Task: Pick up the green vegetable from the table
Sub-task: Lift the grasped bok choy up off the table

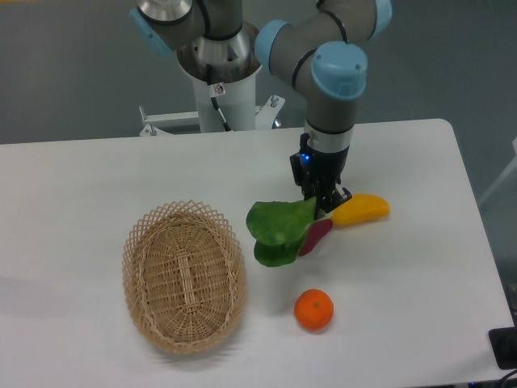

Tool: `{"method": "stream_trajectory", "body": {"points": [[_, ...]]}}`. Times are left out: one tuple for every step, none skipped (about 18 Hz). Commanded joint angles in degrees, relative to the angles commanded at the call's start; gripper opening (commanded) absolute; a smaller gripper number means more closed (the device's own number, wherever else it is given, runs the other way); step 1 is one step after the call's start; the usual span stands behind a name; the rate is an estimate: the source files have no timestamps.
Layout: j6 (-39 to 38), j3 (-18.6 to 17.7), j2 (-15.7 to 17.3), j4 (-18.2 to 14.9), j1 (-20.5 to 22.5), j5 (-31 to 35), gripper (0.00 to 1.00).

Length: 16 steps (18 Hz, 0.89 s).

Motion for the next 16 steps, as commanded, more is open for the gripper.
{"method": "stream_trajectory", "body": {"points": [[-1.2, 0.8, 0.0, 0.0, 0.1, -1.1, 0.30], [-2.0, 1.2, 0.0, 0.0, 0.0, -1.6, 0.30], [-2.9, 1.8, 0.0, 0.2, -0.1, -2.0, 0.30], [-4.1, 2.5, 0.0, 0.2, -0.2, -2.3, 0.30], [-5.1, 2.7, 0.0, 0.3, -0.3, -2.5, 0.30], [-5.5, 2.8, 0.0, 0.3, -0.3, -2.7, 0.30], [-5.5, 2.7, -0.1, 0.3, -0.4, -2.7, 0.30], [-5.5, 2.8, -0.1, 0.3, -0.4, -2.7, 0.30], [-5.5, 2.8, -0.1, 0.3, -0.4, -2.7, 0.30], [-5.6, 2.8, -0.1, 0.3, -0.3, -2.7, 0.30], [-5.6, 2.8, -0.1, 0.3, -0.2, -2.9, 0.30], [-5.6, 2.8, -0.1, 0.3, -0.3, -3.1, 0.30], [-5.7, 2.9, -0.1, 0.3, -0.3, -3.4, 0.30], [-6.3, 3.1, -0.1, 0.4, -0.3, -3.4, 0.30], [-6.4, 3.3, -0.1, 0.3, -0.3, -3.6, 0.30], [-6.5, 3.3, -0.1, 0.3, -0.3, -3.9, 0.30]]}}
